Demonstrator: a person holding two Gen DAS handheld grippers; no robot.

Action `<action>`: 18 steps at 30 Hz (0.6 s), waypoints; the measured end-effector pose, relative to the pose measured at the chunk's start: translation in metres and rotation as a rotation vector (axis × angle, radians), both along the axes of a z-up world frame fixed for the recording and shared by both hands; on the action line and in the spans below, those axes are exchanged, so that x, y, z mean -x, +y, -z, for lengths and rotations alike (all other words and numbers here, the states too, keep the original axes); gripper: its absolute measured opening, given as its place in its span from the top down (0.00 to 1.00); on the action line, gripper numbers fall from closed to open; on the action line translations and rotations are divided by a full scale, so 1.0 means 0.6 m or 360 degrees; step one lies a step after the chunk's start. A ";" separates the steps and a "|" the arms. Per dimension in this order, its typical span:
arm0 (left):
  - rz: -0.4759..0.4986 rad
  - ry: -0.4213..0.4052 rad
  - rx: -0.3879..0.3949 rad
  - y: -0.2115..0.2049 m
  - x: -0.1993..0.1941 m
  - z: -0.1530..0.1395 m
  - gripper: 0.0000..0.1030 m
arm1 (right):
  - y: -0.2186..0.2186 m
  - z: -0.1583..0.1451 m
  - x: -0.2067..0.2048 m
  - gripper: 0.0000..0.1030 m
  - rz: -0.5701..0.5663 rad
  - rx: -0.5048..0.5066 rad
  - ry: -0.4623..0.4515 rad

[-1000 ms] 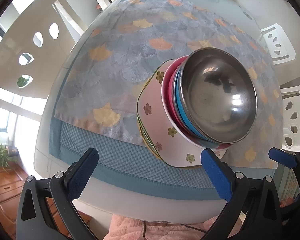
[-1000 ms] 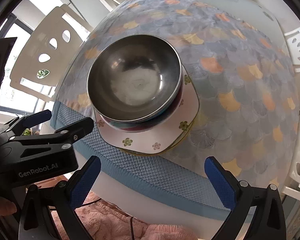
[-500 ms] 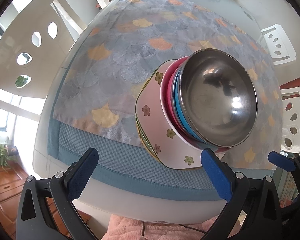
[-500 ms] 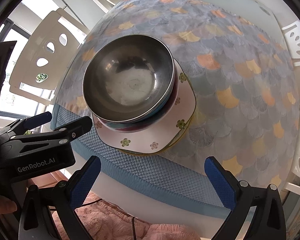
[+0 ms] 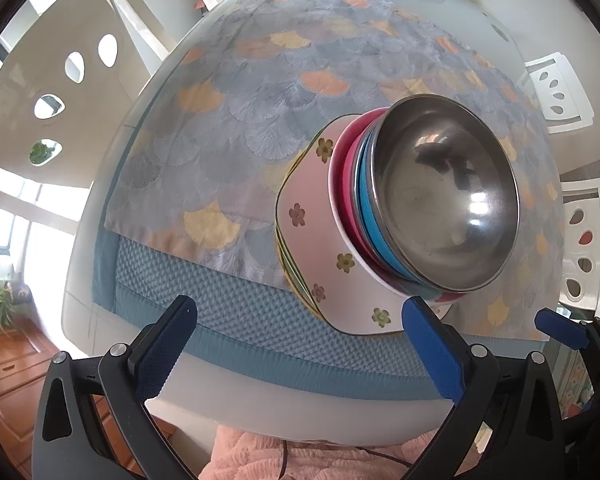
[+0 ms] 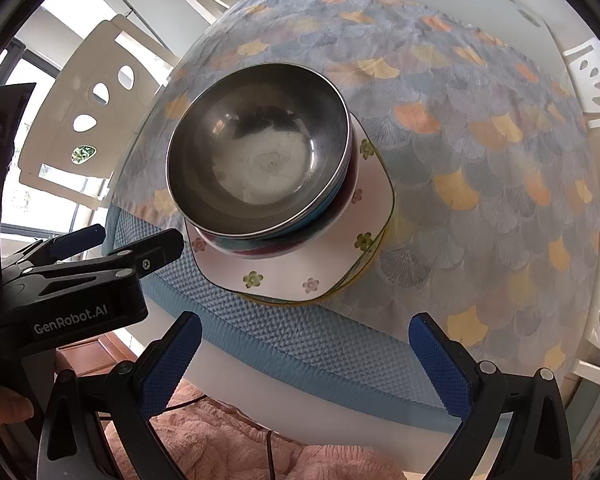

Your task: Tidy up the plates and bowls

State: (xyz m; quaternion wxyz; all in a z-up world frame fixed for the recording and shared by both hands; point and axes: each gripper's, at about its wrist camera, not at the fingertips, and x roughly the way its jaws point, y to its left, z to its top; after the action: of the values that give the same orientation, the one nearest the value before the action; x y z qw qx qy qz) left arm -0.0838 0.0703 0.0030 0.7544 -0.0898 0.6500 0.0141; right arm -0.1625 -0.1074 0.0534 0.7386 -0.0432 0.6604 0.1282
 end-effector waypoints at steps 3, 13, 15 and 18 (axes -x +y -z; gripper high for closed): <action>-0.0001 0.0008 -0.0004 0.001 0.002 0.002 0.01 | 0.001 0.001 0.003 0.00 0.0006 0.0002 0.0002; -0.0016 0.0021 0.0020 0.010 0.009 0.004 0.01 | 0.005 0.003 0.010 0.00 0.0002 0.0000 0.0012; -0.0016 0.0026 0.0022 0.011 0.010 0.005 0.01 | 0.007 0.003 0.012 0.00 -0.0001 0.0002 0.0011; -0.0014 0.0027 0.0027 0.013 0.011 0.004 0.01 | 0.008 0.004 0.013 0.00 0.0005 0.0009 0.0013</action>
State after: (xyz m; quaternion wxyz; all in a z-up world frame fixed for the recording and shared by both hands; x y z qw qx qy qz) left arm -0.0902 0.0781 0.0006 0.7481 -0.0989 0.6560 0.0126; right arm -0.1702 -0.1025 0.0512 0.7361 -0.0438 0.6638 0.1252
